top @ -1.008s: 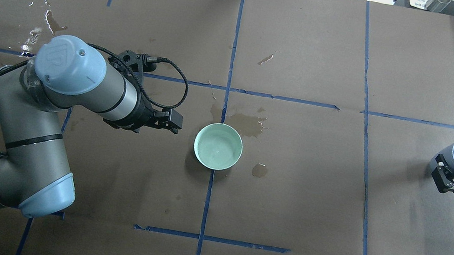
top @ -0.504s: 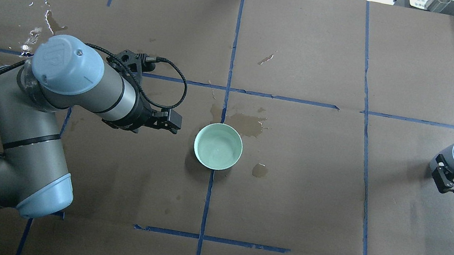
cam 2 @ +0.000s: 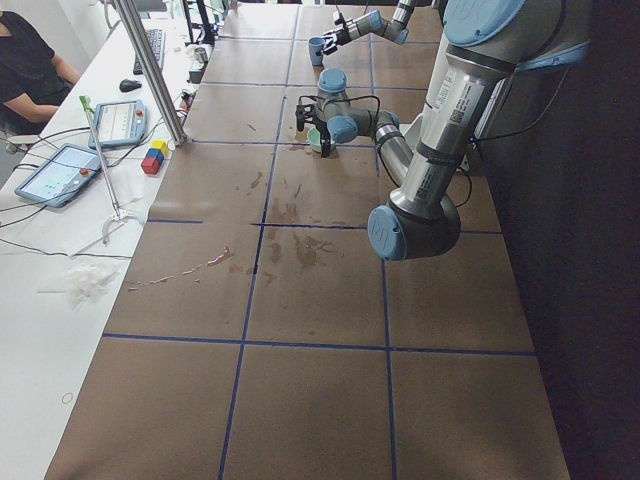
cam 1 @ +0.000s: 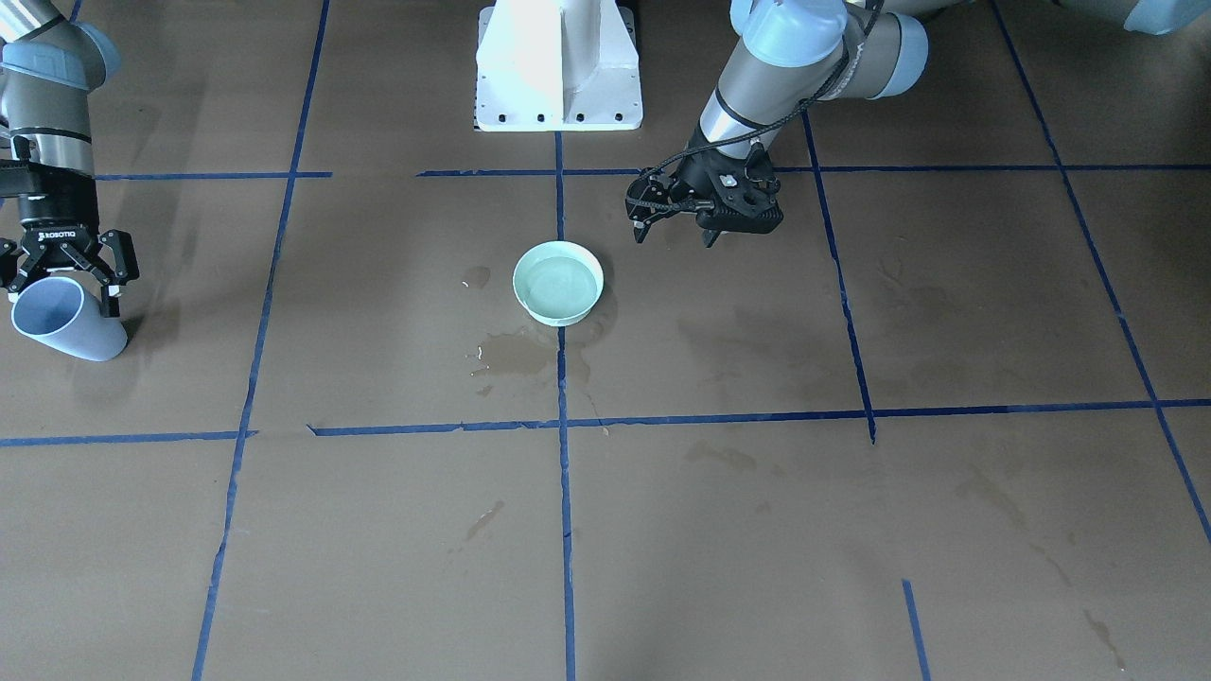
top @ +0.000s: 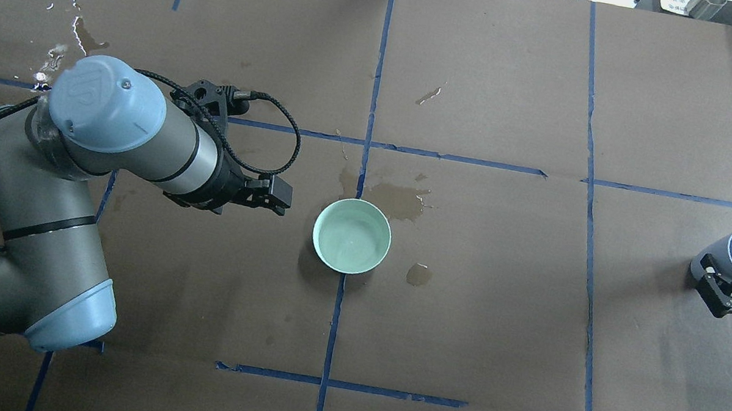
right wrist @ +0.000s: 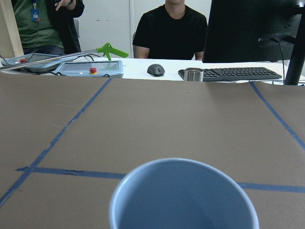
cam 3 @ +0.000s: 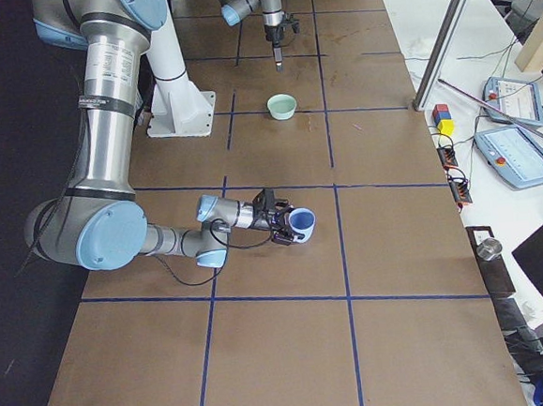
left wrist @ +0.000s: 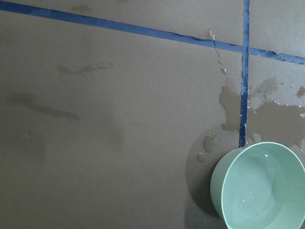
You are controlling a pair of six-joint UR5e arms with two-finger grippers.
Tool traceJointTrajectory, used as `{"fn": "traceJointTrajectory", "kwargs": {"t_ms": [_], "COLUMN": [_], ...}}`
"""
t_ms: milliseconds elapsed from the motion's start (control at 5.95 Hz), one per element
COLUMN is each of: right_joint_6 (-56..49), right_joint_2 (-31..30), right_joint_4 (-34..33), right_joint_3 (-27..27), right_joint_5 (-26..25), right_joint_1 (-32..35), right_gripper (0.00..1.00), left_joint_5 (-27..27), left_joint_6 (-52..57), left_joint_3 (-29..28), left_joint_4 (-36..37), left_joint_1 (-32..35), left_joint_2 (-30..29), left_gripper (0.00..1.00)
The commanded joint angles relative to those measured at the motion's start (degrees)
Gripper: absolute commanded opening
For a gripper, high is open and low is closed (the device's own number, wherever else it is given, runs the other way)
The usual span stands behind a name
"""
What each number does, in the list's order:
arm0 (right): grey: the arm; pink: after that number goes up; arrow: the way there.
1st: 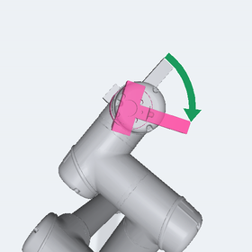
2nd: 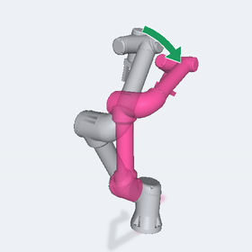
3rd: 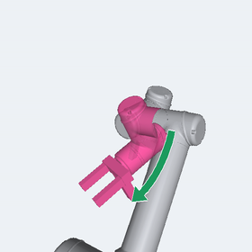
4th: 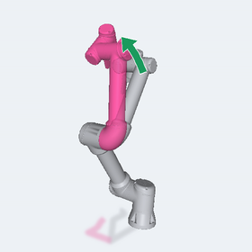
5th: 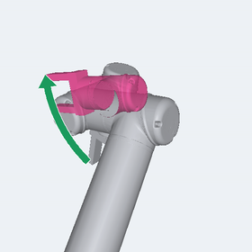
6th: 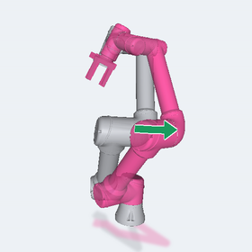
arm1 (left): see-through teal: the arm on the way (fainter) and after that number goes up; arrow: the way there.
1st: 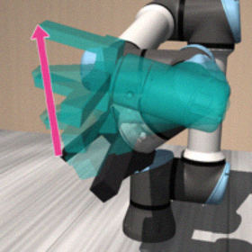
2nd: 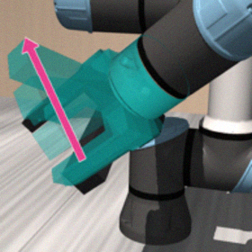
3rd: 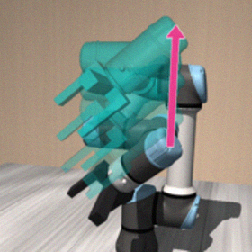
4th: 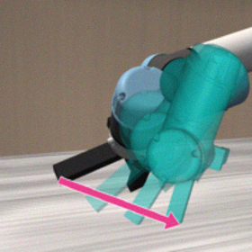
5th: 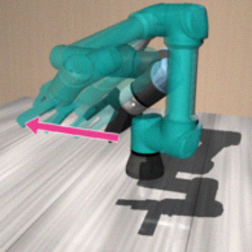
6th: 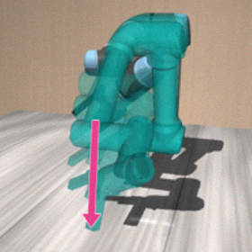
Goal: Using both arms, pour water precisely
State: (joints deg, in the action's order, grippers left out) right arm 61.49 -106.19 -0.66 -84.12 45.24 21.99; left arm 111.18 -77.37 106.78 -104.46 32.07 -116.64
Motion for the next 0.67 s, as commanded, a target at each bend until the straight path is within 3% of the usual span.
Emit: {"fn": "traceJointTrajectory", "kwargs": {"t_ms": [0,504], "right_joint_6": [-1.88,-2.07], "right_joint_2": [-1.56,-7.17], "right_joint_4": [0.84,0.84], "right_joint_3": [-1.30,-4.64], "right_joint_5": [2.30,8.34], "right_joint_1": [0.16,0.25], "right_gripper": [1.00,1.00], "left_joint_5": [0.00,0.00], "left_joint_6": [-0.06,-0.06], "left_joint_3": [0.00,0.00], "left_joint_4": [0.05,0.05], "left_joint_1": [0.01,0.01], "left_joint_2": [0.00,0.00], "left_gripper": [0.99,0.99]}}
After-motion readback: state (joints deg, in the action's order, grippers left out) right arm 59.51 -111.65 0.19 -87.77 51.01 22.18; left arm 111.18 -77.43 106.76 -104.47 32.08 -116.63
